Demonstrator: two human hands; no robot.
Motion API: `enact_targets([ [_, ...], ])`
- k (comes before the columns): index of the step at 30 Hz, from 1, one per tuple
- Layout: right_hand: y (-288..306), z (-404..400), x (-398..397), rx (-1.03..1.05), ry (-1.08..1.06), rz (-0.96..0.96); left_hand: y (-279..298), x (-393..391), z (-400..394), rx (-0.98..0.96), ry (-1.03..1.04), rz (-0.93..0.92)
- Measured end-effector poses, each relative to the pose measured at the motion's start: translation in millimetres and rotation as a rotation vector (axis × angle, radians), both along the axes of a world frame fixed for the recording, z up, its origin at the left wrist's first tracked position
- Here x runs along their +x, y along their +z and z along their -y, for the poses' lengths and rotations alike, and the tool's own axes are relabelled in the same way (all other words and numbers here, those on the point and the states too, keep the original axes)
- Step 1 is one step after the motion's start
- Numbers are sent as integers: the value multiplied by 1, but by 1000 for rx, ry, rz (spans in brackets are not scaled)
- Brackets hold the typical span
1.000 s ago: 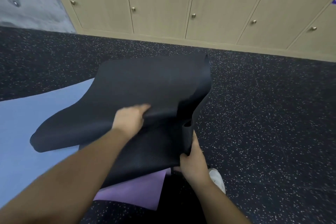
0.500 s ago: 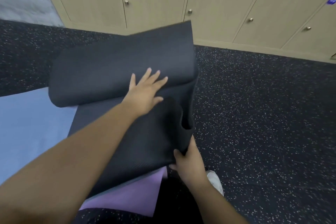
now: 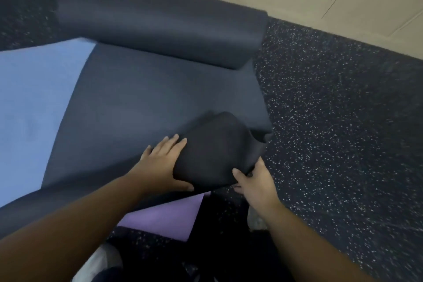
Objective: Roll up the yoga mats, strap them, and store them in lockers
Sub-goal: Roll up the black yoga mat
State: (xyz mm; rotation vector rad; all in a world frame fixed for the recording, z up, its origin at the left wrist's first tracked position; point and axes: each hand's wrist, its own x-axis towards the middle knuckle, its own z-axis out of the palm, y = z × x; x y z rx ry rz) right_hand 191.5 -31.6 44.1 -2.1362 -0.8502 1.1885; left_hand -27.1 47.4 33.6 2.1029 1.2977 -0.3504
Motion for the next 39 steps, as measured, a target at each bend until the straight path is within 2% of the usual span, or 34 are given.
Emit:
enact_targets([
  [8, -21, 0, 19, -93, 57, 434, -32, 10, 24, 207, 10, 5],
  [12, -35, 5, 14, -14, 409, 828, -46, 12, 39, 272, -143, 51],
  [17, -56, 4, -1, 37, 871, 933, -63, -9, 39, 230, -240, 188],
  [20, -67, -2, -15, 145, 1046, 1000, -63, -23, 35, 237, -182, 185],
  [24, -57, -8, -30, 113, 1100, 931, -58, -43, 37, 139, -25, -56],
  [27, -54, -1, -29, 26, 1086, 889, -59, -55, 49, 98, 4, -102],
  [30, -53, 5, -31, 86, 1094, 876, -59, -52, 60, 85, -31, -71],
  [33, -57, 13, -37, 181, 1268, 871, -58, -42, 69, 288, -249, 37],
  [35, -58, 22, -41, 137, 1372, 793, -64, -40, 73, 397, -374, 103],
  [37, -57, 28, -44, 110, 1386, 704, -71, -41, 76, 429, -417, 150],
  [39, -56, 29, -42, 139, 1369, 725, -72, -42, 76, 429, -422, 156],
])
